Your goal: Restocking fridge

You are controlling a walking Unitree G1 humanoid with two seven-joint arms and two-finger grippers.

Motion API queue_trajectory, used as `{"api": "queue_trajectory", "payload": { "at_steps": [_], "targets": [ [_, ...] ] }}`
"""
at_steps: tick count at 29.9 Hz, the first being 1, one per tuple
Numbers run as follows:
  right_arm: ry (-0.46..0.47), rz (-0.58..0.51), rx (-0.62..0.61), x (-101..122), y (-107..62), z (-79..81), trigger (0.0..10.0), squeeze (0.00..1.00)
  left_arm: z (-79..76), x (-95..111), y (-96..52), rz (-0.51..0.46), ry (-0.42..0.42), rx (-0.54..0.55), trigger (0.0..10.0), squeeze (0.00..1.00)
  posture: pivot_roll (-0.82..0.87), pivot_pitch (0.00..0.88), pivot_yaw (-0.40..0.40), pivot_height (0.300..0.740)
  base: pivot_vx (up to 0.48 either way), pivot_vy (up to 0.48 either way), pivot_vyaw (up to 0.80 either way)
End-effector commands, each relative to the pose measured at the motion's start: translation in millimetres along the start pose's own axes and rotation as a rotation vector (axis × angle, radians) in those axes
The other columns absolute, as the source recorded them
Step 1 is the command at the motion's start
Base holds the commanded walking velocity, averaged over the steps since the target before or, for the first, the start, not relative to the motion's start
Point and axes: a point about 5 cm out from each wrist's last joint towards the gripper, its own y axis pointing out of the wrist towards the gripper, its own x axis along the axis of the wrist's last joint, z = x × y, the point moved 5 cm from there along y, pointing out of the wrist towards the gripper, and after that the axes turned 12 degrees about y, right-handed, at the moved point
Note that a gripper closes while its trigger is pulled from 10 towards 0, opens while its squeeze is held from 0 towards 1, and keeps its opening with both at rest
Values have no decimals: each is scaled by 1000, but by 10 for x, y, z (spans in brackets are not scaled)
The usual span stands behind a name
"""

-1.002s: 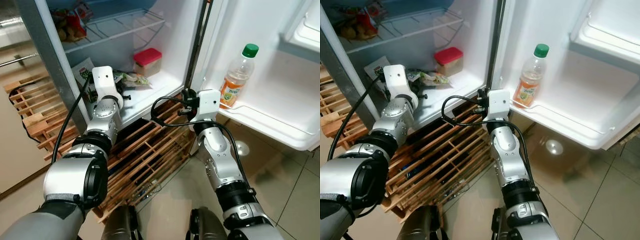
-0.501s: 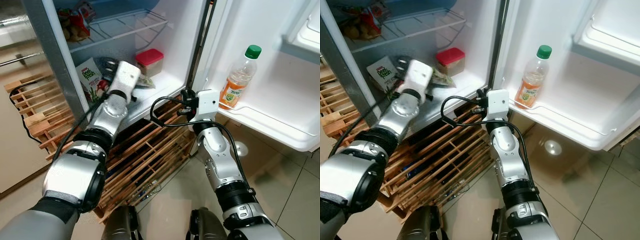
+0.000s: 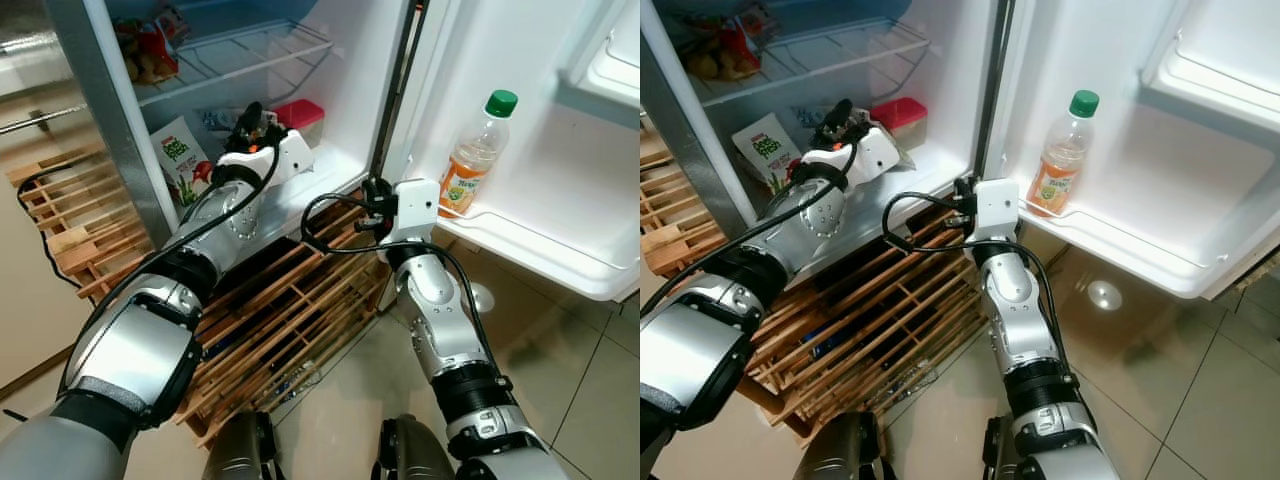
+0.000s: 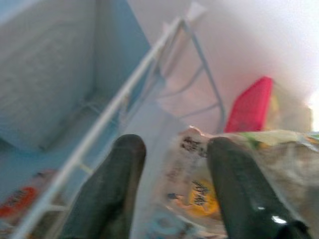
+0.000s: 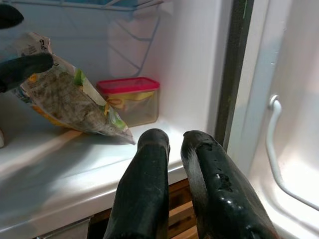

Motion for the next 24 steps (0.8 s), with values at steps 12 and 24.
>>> {"api": "queue_trajectory", "payload": {
  "at_steps": [12, 24],
  "targets": [
    [-4, 3, 11, 3, 18, 18, 10000, 0, -51, 161, -105, -189, 157, -60, 10000, 1000, -47, 0, -22, 652, 0, 0, 0],
    [2, 9, 8, -21, 11, 7, 10000, 0, -78, 233, -376, -153, -407, -184, 10000, 0, -25, 0, -24, 652, 0, 0, 0]
  ]
}}
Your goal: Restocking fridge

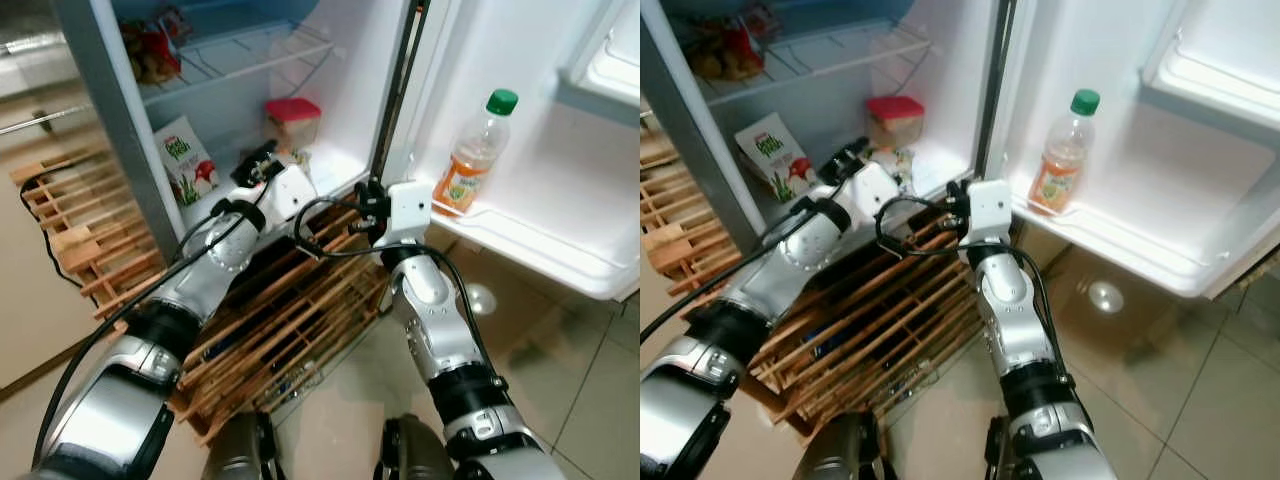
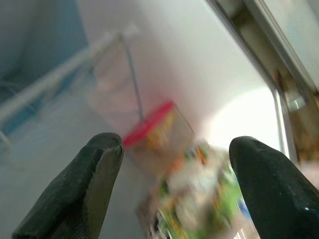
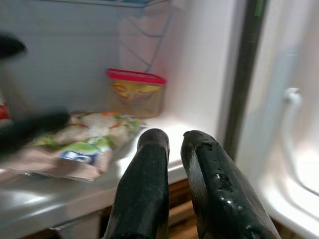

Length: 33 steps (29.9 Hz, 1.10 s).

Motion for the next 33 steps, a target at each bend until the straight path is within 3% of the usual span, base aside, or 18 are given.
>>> {"api": "queue_trajectory", "payload": {
  "at_steps": [1, 3, 4, 6, 8, 10, 14, 16, 18, 20, 22, 23, 25, 28, 29, 30, 31, 33],
  "targets": [
    [4, -4, -12, 15, 9, -40, 10000, 0, 99, 101, 10, -33, -33, 21, 10000, 0, -25, 0, -24, 652, 0, 0, 0],
    [7, -2, -6, 8, 20, -20, 10000, 0, 139, 144, -17, -43, -138, 35, 10000, 0, -22, 0, -24, 652, 0, 0, 0],
    [11, -1, -2, 3, 36, 2, 10000, 0, 210, 195, -43, -54, -293, 59, 10000, 0, -19, 0, -25, 652, 0, 0, 0],
    [13, 0, -1, 1, 42, 8, 10000, 0, 238, 210, -55, -58, -343, 66, 10000, 0, -19, 0, -25, 652, 0, 0, 0],
    [28, 7, -1, -24, 65, 28, 10000, 0, 347, 279, -84, -83, -502, 87, 10000, 0, -16, 0, -24, 652, 0, 0, 0],
    [40, 8, 2, -26, 88, 52, 10000, 0, 366, 324, -107, -101, -567, 74, 10000, 0, -15, 0, -23, 652, 0, 0, 0],
    [95, -9, -14, 59, 169, 41, 10000, 0, 145, 258, -223, -58, -592, -13, 10000, 0, -5, 0, -27, 652, 0, 0, 0],
    [104, -21, -28, 106, 186, -5, 10000, 0, -16, 158, -284, 16, -693, -49, 10000, 0, -5, 0, -27, 652, 0, 0, 0],
    [106, -26, -39, 130, 186, -51, 10000, 0, -126, 127, -337, 68, -856, -62, 10000, 0, -5, 0, -26, 652, 0, 0, 0],
    [101, -29, -43, 134, 178, -78, 10000, 0, -159, 161, -383, 68, -911, -74, 10000, 0, -7, 0, -26, 652, 0, 0, 0],
    [98, -29, -46, 128, 169, -94, 10000, 0, -128, 212, -412, 39, -890, -72, 10000, 0, -9, 0, -25, 652, 0, 0, 0],
    [95, -26, -54, 107, 149, -122, 10000, 0, -74, 348, -491, -29, -905, -85, 10000, 0, -9, 0, -26, 652, 0, 0, 0],
    [95, -25, -57, 99, 140, -134, 10000, 0, -59, 386, -536, -44, -927, -89, 10000, 0, -9, 0, -29, 652, 0, 0, 0],
    [95, -28, -60, 100, 108, -156, 10000, 0, -191, 286, -699, 59, -1072, -94, 10000, 0, 4, 0, -39, 652, 0, 0, 0],
    [95, -28, -60, 100, 108, -156, 10000, 0, -191, 286, -699, 59, -1072, -94, 10000, 0, 4, 0, -39, 652, 0, 0, 0],
    [96, -29, -61, 101, 95, -172, 10000, 0, -297, 123, -735, 173, -1199, -52, 10000, 0, 7, 0, -43, 652, 0, 0, 0],
    [96, -29, -61, 101, 95, -172, 10000, 0, -297, 123, -735, 173, -1199, -52, 10000, 0, 7, 0, -43, 652, 0, 0, 0],
    [100, -51, -67, 156, 78, -196, 10000, 0, -357, 59, -720, 217, -1317, -19, 10000, 0, 8, 0, -46, 652, 0, 0, 0]
  ]
}}
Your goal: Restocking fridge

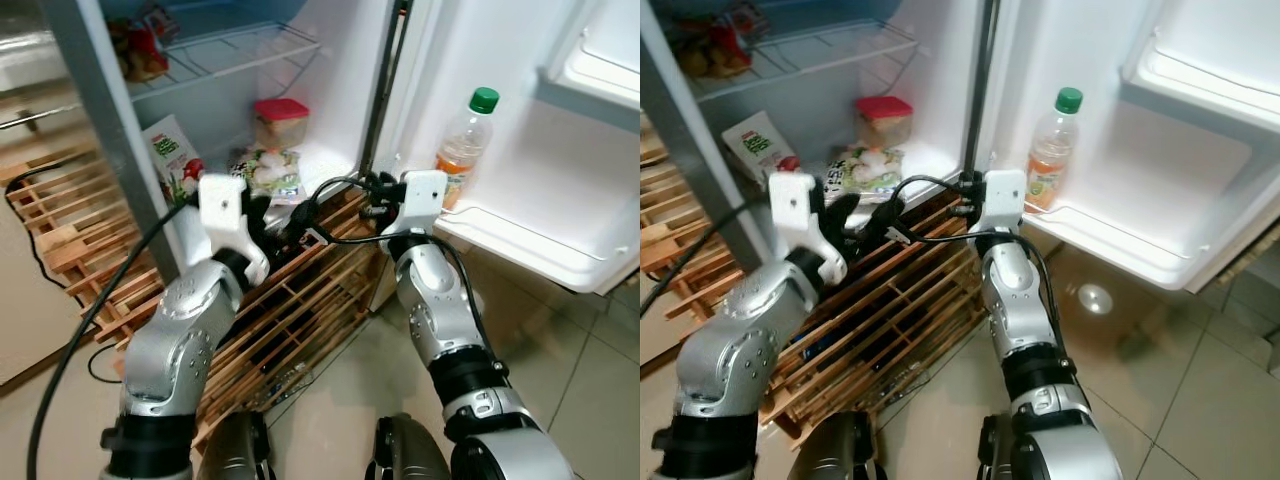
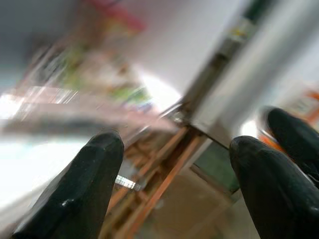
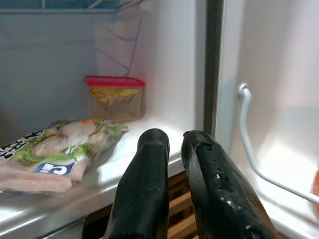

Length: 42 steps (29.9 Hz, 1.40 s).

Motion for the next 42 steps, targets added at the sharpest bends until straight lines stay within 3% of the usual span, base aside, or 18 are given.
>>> {"api": "queue_trajectory", "payload": {
  "at_steps": [1, 7, 9, 12, 19, 28, 32, 42],
  "targets": [
    [10, -56, -8, 163, -7, -42, 10000, 0, -5, -20, 33, 14, -76, 11, 10000, 0, 7, 0, -46, 652, 0, 0, 0],
    [-10, -94, -12, 256, -191, -110, 10000, 0, 116, -34, -31, 27, -96, 51, 10000, 0, -4, 0, -37, 652, 0, 0, 0],
    [-17, -96, -36, 246, -332, -190, 10000, 0, 168, -26, -45, 26, -175, 80, 10000, 0, -15, 0, -28, 652, 0, 0, 0],
    [-33, -96, -47, 238, -416, -218, 10000, 0, 177, -24, 12, 19, -239, 94, 10000, 0, -29, 0, -23, 652, 0, 0, 0],
    [-82, -103, -10, 288, -455, -144, 10000, 0, 102, 9, 130, 4, -274, 81, 10000, 0, -62, 0, -14, 652, 0, 0, 0],
    [-71, -46, 6, 199, -460, -124, 10000, 0, 30, 10, 239, 3, -297, 71, 10000, 0, -69, 0, -20, 652, 0, 0, 0],
    [-69, 2, 6, 118, -449, -111, 10000, 0, 174, -101, 419, 19, -353, 158, 10000, 0, -78, 0, -14, 652, 0, 0, 0],
    [-69, 9, 3, 120, -443, -101, 10000, 0, 262, -175, 577, 26, -378, 207, 10000, 0, -84, 0, -14, 689, 0, 0, 0]
  ]
}}
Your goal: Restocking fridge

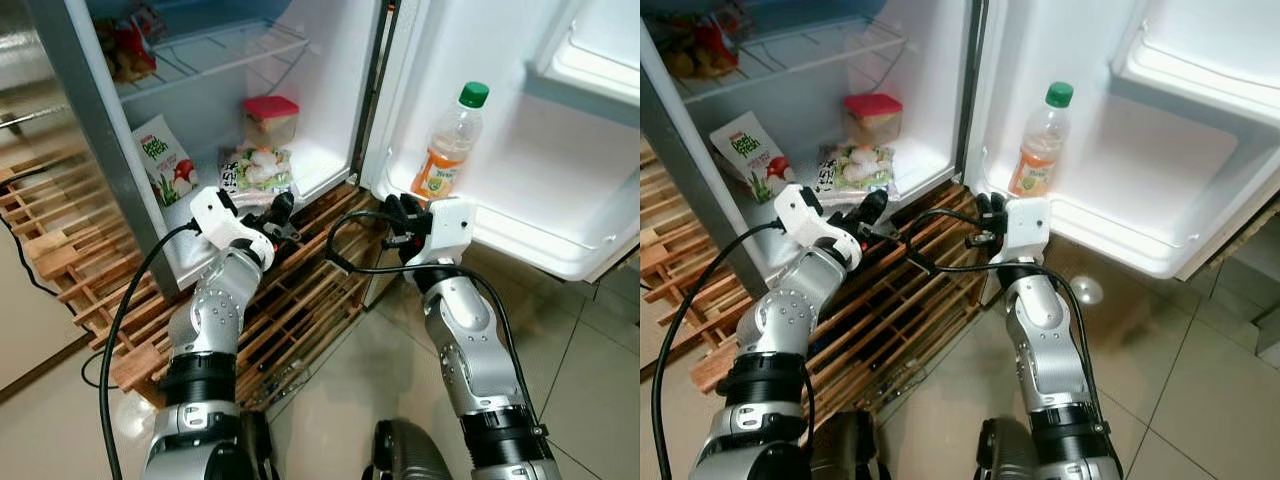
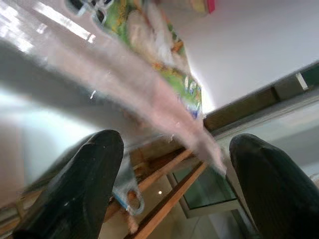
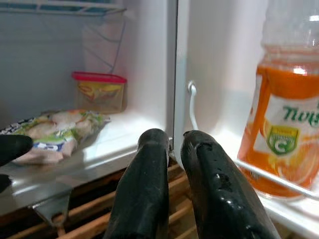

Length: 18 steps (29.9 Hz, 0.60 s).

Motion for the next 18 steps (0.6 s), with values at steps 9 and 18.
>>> {"api": "queue_trajectory", "payload": {
  "at_steps": [9, 18],
  "targets": [
    [-11, -3, 9, 32, -3, 7, 10000, 0, 17, 41, 146, -25, -20, 32, 10000, 0, -93, 0, -12, 689, 0, 0, 0],
    [-13, 4, 12, 11, 1, 23, 10000, 0, 136, -91, 300, 15, -26, 99, 10000, 0, -97, 0, -11, 689, 0, 0, 0]
  ]
}}
